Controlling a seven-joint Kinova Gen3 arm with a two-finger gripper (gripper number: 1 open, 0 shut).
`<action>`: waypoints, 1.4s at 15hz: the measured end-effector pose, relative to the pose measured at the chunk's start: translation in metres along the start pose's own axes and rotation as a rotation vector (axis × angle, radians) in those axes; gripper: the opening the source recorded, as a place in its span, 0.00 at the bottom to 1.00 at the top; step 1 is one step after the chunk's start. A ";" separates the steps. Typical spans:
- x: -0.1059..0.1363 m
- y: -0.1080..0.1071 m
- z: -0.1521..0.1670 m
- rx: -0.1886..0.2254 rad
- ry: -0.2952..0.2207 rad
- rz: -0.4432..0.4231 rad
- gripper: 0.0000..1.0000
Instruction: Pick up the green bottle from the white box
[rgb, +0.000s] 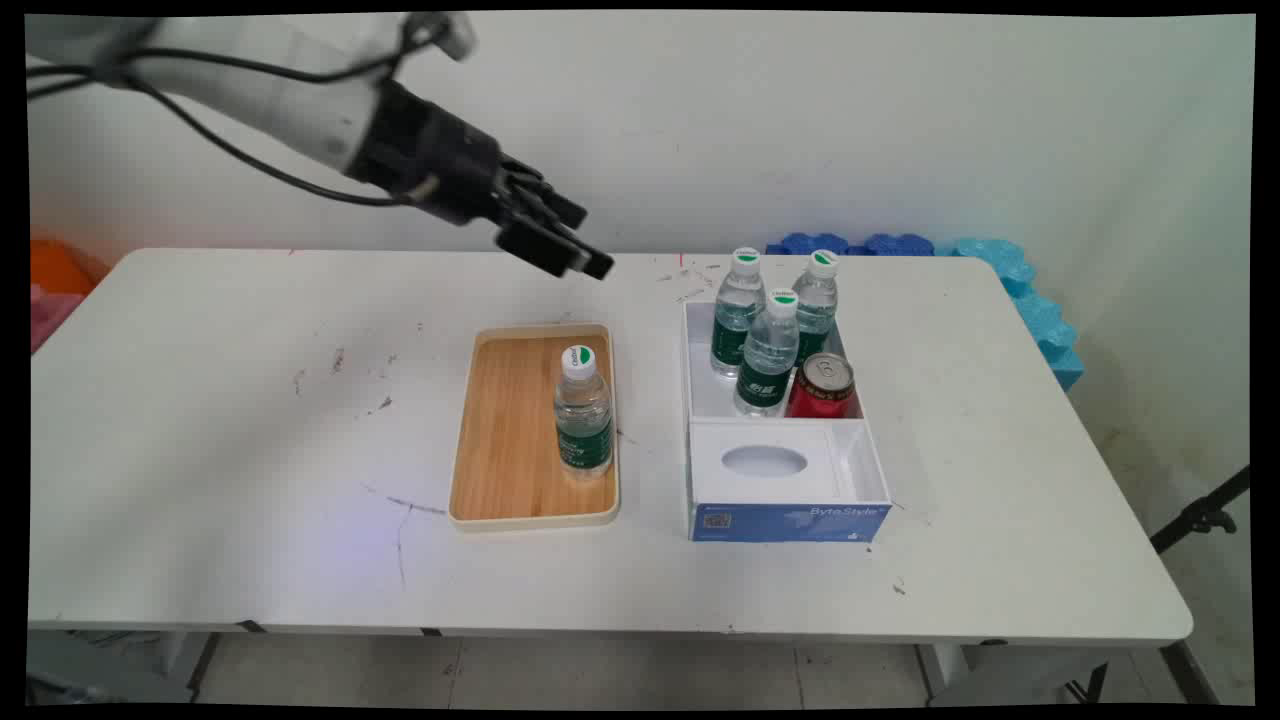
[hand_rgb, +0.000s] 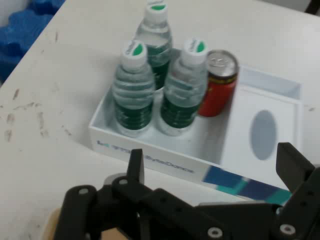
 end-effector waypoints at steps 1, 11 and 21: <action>0.002 -0.003 0.013 0.011 -0.012 -0.003 1.00; 0.001 -0.026 0.148 0.034 -0.078 -0.002 1.00; 0.012 -0.044 0.220 0.033 -0.052 0.022 1.00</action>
